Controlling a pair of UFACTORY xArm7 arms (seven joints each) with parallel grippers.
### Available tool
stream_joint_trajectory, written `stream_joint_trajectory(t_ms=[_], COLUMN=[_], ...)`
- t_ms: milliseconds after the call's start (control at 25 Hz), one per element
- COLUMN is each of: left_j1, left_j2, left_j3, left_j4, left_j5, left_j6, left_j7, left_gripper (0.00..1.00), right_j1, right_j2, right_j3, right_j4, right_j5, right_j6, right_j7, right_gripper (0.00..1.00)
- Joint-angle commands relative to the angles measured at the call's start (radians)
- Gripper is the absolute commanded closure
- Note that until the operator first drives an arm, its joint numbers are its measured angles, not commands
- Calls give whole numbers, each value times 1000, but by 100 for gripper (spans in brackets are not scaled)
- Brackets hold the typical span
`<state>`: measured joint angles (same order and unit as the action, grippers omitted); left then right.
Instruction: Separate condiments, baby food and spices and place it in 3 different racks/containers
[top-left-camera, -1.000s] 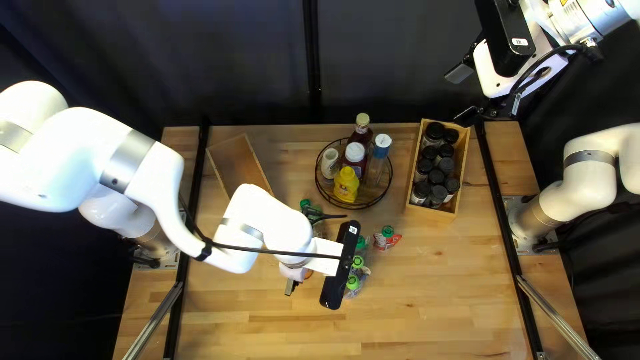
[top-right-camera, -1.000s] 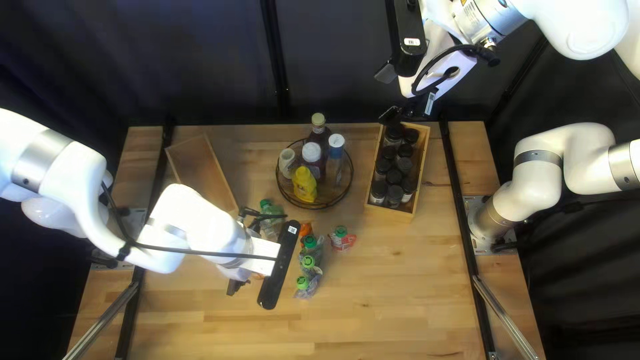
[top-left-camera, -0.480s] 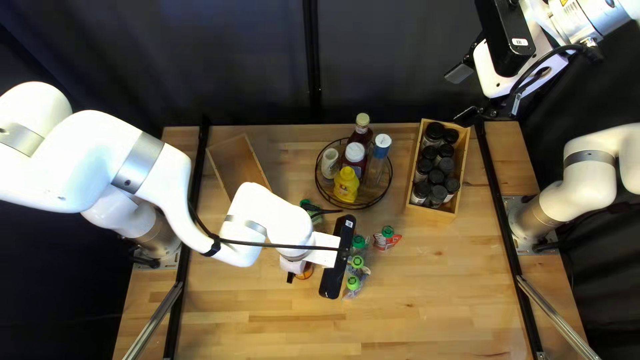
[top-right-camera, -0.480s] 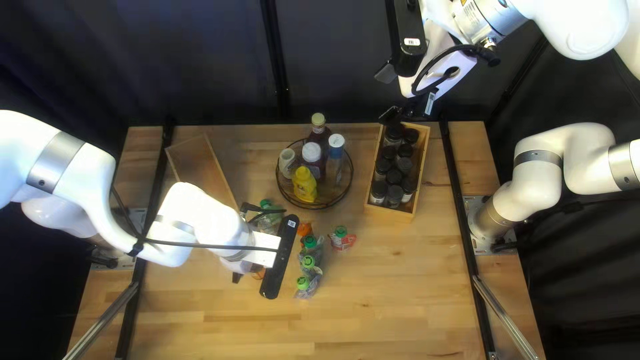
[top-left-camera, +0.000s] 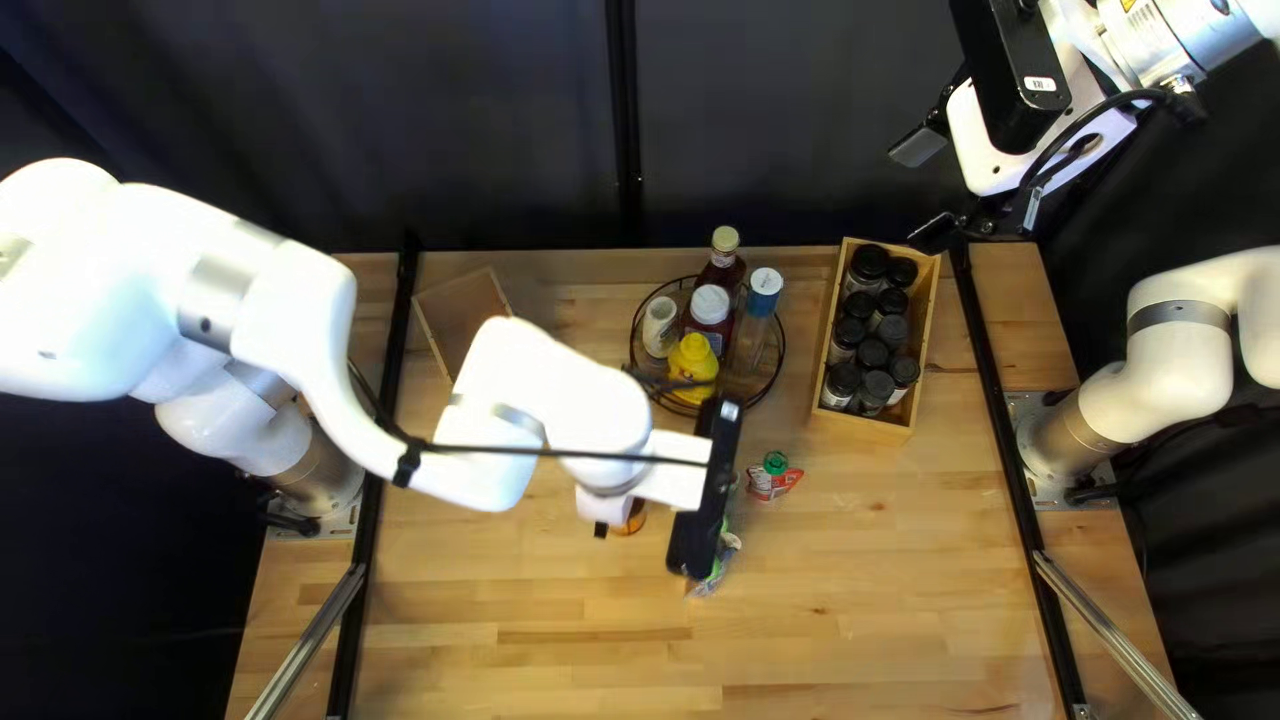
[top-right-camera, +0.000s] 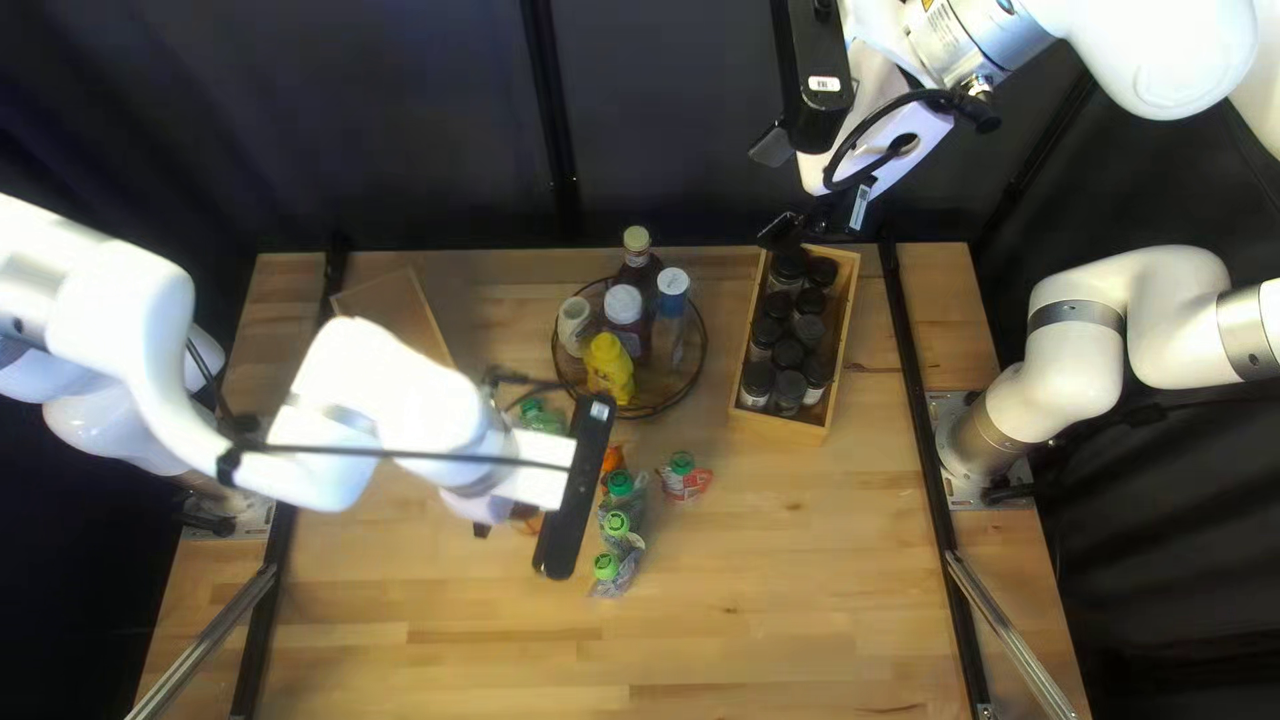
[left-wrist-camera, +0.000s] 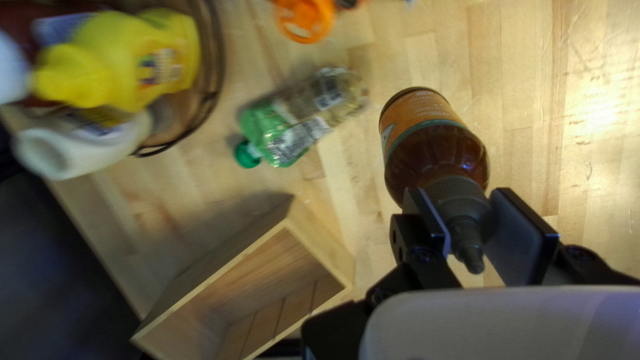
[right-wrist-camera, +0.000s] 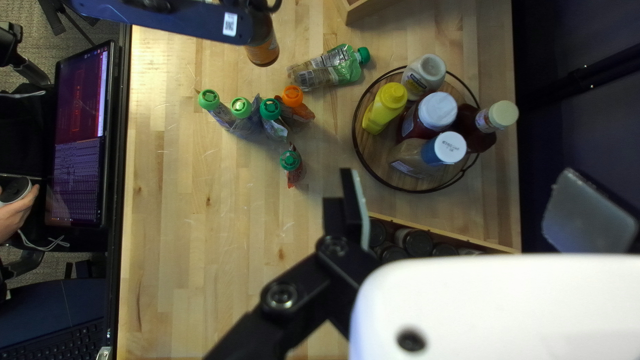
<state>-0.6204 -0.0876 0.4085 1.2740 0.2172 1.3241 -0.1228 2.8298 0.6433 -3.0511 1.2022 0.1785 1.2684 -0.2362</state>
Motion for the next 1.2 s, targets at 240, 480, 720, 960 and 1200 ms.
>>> stream_joint_trajectory(t_ms=[240,480,720,960,1200], left_j1=[96,115,137,194,227], left_j2=[83,184,278,391,445], left_j3=[103,111,106,104,103], left_j4=[58,136,222,287,304], left_j5=[-8,-72,-135,-198,-219], left_j6=[-113,-131,-129,-164,-191], left_j7=[55,86,136,209,243], left_gripper=[100,100,100,100,100], right_j1=[0,0,0,0,0], right_j2=[0,0,0,0,0], right_j3=[0,0,0,0,0], right_j4=[0,0,0,0,0], right_j5=[0,0,0,0,0], right_j6=[0,0,0,0,0], right_j7=[0,0,0,0,0], right_gripper=[0,0,0,0,0])
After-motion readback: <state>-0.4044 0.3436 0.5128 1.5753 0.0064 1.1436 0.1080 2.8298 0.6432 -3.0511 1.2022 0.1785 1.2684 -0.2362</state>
